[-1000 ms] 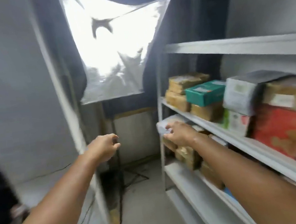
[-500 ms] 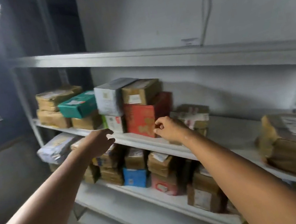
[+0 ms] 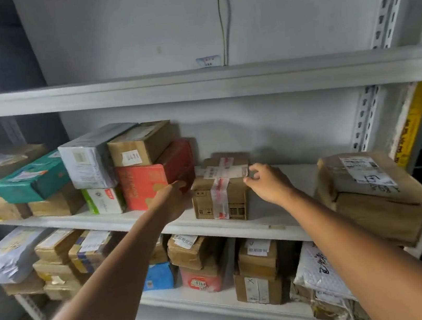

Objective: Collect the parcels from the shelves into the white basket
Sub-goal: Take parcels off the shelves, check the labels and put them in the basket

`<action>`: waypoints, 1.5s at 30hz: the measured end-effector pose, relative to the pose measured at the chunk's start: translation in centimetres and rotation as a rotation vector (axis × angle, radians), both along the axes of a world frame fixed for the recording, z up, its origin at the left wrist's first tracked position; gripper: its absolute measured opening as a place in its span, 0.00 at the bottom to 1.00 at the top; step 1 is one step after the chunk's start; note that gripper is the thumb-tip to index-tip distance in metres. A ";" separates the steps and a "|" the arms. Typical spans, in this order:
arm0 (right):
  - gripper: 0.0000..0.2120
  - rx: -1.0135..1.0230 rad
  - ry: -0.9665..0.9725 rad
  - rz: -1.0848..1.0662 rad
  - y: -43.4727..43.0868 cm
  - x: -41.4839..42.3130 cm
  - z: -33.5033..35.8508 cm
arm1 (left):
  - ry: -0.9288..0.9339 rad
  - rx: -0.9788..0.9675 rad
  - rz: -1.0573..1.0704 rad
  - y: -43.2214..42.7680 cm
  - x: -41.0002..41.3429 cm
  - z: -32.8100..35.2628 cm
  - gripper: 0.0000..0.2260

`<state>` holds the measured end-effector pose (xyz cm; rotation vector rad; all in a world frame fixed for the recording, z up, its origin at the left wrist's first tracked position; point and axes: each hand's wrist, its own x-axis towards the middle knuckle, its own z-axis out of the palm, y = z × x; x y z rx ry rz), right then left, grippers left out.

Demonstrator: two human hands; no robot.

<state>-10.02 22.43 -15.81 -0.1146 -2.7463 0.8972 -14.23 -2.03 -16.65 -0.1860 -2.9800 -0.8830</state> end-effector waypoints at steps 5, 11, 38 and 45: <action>0.12 -0.130 -0.112 -0.084 -1.0 -2.3 -2.1 | -0.080 0.256 -0.075 2.6 -4.5 -1.6 0.14; 0.13 -0.484 -0.143 -0.118 -2.4 -3.3 -3.7 | -0.149 0.489 -0.142 2.8 -6.1 -3.1 0.18; 0.30 -0.775 0.145 -0.094 1.6 2.9 -1.0 | 0.031 0.821 -0.430 3.5 3.4 0.4 0.34; 0.28 -0.842 0.124 -0.074 2.8 2.6 -0.3 | 0.084 0.732 -0.418 4.3 3.5 0.9 0.35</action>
